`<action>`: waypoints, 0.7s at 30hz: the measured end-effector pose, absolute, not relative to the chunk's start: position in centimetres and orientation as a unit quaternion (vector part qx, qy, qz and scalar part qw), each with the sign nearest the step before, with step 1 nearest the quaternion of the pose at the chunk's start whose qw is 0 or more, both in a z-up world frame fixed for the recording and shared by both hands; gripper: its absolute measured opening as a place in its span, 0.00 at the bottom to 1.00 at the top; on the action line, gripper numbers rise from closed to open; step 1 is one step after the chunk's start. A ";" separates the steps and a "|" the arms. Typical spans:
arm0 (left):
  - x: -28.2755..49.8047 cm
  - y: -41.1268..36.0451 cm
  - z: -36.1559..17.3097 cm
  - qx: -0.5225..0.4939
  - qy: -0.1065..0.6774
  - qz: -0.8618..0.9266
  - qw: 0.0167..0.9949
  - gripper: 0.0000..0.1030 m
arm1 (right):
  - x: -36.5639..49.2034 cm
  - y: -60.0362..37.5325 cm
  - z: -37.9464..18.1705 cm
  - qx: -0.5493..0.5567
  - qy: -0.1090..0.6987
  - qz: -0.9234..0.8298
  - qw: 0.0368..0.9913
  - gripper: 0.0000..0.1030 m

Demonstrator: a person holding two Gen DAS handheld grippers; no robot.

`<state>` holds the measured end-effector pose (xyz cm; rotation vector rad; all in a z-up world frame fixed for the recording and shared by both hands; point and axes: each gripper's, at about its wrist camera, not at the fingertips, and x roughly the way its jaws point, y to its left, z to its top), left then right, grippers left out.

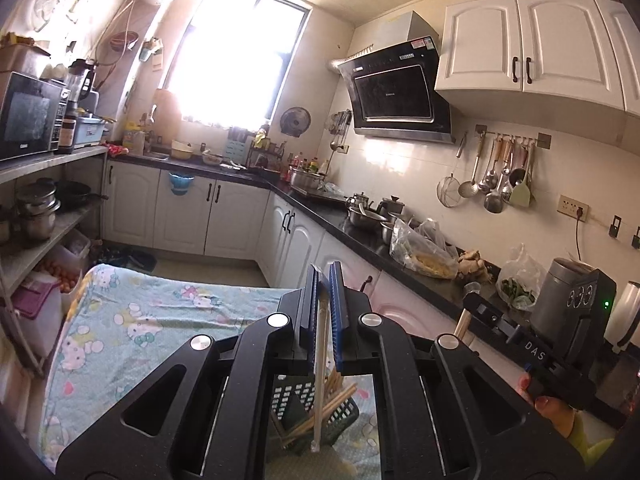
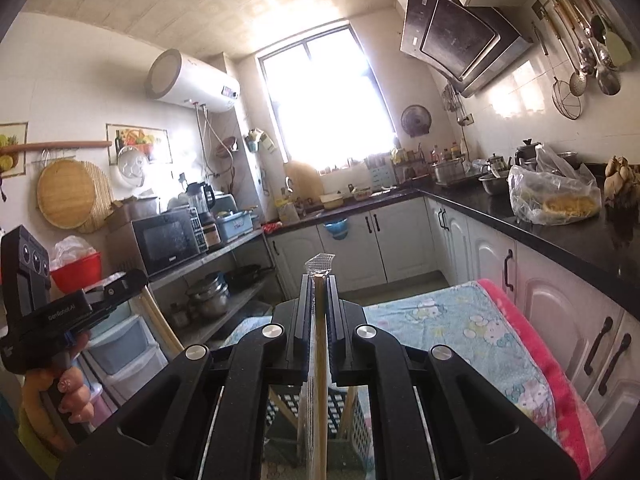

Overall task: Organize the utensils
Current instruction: 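Lift the chopsticks with both grippers and carry them above the green basket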

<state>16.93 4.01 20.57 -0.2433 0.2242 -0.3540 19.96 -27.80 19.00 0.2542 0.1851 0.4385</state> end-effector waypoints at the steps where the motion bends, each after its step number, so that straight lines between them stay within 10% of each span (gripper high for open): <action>1: 17.1 4.1 20.6 -0.120 0.110 -0.174 0.971 0.03 | 20.2 -27.8 19.1 0.128 0.089 0.215 0.964 0.07; 21: 21.7 3.8 18.6 -0.130 0.115 -0.130 0.976 0.03 | 24.2 -27.1 18.6 0.138 0.037 0.203 0.969 0.07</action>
